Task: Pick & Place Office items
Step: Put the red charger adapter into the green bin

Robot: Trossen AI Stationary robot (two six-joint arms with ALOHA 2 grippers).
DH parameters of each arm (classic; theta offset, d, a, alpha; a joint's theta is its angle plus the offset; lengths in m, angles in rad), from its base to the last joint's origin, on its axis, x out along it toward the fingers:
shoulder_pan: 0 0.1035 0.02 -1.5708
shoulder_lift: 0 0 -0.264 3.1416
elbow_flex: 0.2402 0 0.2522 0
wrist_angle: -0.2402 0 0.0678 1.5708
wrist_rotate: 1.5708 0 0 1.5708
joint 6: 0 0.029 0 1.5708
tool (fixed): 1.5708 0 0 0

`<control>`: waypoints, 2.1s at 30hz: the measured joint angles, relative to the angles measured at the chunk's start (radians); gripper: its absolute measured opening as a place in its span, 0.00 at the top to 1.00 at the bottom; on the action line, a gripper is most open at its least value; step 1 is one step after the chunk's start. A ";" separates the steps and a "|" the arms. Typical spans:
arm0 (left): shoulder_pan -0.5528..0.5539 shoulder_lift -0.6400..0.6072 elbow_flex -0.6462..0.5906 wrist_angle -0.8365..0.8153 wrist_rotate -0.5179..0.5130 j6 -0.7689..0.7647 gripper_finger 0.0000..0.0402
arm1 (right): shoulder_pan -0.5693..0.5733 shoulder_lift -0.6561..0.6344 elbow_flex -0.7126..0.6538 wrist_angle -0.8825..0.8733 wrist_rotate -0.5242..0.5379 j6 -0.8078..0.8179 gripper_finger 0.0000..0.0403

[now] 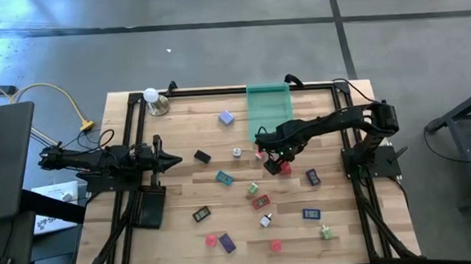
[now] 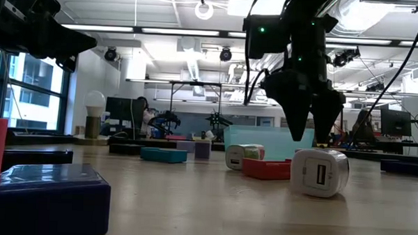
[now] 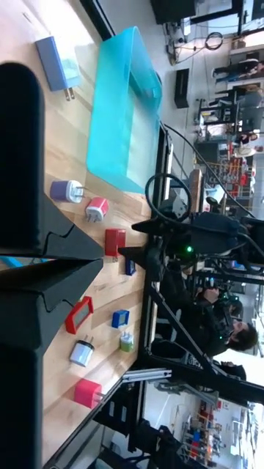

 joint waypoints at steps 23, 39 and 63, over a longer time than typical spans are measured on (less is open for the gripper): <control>0.000 0.000 0.000 0.004 0.001 -0.013 1.00 | -0.008 0.017 -0.012 0.015 -0.004 0.126 0.05; 0.000 0.000 0.000 0.004 0.002 -0.013 1.00 | -0.013 0.127 -0.010 0.035 -0.015 0.116 0.17; 0.000 0.000 0.001 0.001 0.005 -0.064 1.00 | -0.010 0.127 -0.012 0.028 -0.007 -0.041 0.50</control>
